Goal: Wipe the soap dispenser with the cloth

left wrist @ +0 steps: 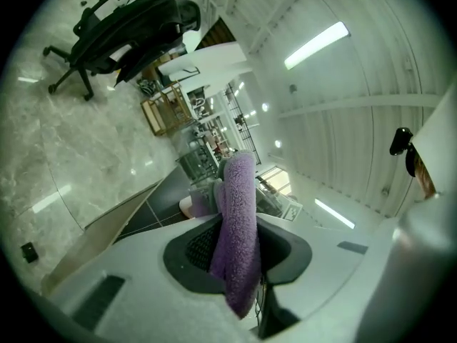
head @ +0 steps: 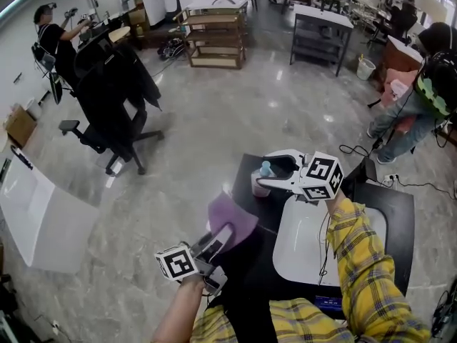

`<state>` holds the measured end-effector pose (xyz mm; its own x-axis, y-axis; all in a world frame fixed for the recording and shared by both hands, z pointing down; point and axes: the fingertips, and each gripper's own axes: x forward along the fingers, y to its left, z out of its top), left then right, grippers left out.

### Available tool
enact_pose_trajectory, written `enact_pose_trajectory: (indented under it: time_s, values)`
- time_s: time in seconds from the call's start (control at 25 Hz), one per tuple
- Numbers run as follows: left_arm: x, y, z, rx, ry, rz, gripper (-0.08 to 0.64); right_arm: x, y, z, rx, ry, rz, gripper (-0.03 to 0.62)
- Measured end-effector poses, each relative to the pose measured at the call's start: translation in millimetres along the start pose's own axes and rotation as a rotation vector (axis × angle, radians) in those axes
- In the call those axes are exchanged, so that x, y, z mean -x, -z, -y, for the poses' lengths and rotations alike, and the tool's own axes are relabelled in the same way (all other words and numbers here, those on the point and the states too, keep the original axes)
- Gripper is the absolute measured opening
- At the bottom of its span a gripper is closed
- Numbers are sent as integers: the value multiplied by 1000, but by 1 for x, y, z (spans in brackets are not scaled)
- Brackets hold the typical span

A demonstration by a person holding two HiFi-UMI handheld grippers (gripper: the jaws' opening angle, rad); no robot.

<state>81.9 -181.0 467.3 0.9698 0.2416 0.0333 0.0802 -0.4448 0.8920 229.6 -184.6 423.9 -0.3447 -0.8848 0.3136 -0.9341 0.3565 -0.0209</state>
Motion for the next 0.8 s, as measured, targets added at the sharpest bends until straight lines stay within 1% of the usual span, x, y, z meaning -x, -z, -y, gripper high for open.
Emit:
enact_pose_trajectory:
  time_s: [0.12, 0.24, 0.32, 0.36, 0.4, 0.44, 0.52, 0.6, 0.72, 0.8]
  values:
    - [2, 4, 2, -32, 5, -28, 75, -2, -3, -3, 9, -59, 3, 193]
    - [2, 7, 7, -41, 25, -46, 75, -7, 3, -7, 35, -112, -47, 186]
    - [1, 7, 9, -43, 34, -52, 75, -10, 5, -5, 50, -119, -66, 168]
    - [0, 6, 9, -42, 36, -52, 76, -11, 5, -4, 49, -119, -63, 160]
    - [-1, 6, 9, -40, 37, -50, 75, -11, 5, -4, 43, -117, -55, 129]
    - [-1, 5, 9, -38, 36, -48, 76, -11, 4, -3, 33, -115, -44, 124]
    - [-2, 5, 8, -35, 32, -44, 75, -9, 5, -4, 16, -97, -26, 123]
    - [-4, 5, 6, -31, 26, -40, 77, -8, 5, -2, 6, -56, -17, 121]
    - [-8, 3, 3, -22, 27, -32, 77, -7, 5, 2, -18, 29, 0, 121]
    - [-11, 3, -2, -22, 18, -36, 75, -6, 6, 5, -48, 104, 23, 121]
